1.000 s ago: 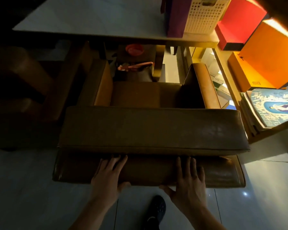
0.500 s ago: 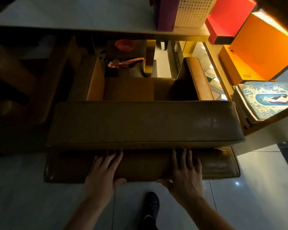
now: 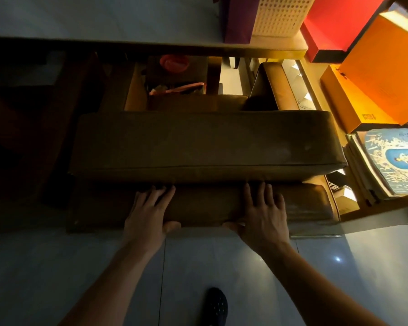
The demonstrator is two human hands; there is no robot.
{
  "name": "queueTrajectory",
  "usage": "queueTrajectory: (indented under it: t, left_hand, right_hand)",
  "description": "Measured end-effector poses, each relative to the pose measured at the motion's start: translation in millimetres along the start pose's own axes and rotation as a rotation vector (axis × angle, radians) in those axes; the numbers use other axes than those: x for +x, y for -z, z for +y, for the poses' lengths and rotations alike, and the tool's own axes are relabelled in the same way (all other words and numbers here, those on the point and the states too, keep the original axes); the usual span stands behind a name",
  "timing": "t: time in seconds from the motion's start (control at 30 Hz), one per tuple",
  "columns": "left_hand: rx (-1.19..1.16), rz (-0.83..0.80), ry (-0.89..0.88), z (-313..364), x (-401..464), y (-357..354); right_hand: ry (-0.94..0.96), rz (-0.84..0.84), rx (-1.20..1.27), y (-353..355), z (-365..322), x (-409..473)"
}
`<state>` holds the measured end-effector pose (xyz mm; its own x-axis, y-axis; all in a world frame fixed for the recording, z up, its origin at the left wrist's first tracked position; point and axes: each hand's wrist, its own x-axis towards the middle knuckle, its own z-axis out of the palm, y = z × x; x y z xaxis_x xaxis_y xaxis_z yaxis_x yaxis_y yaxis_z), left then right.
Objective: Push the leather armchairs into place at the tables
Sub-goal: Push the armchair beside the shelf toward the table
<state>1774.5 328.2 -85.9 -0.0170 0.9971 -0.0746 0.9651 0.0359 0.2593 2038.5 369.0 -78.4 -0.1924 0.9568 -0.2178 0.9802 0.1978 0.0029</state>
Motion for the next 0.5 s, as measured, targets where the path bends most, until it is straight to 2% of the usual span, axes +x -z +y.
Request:
queueTrajectory:
  t: [0.3, 0.5]
  left_hand:
    - [0.000, 0.032, -0.028, -21, 63, 5]
    - [0.014, 0.041, -0.028, -25, 71, 4]
  right_hand:
    - [-0.017, 0.047, -0.013, 10, -8, 61]
    - [-0.025, 0.059, -0.028, 8, -9, 72]
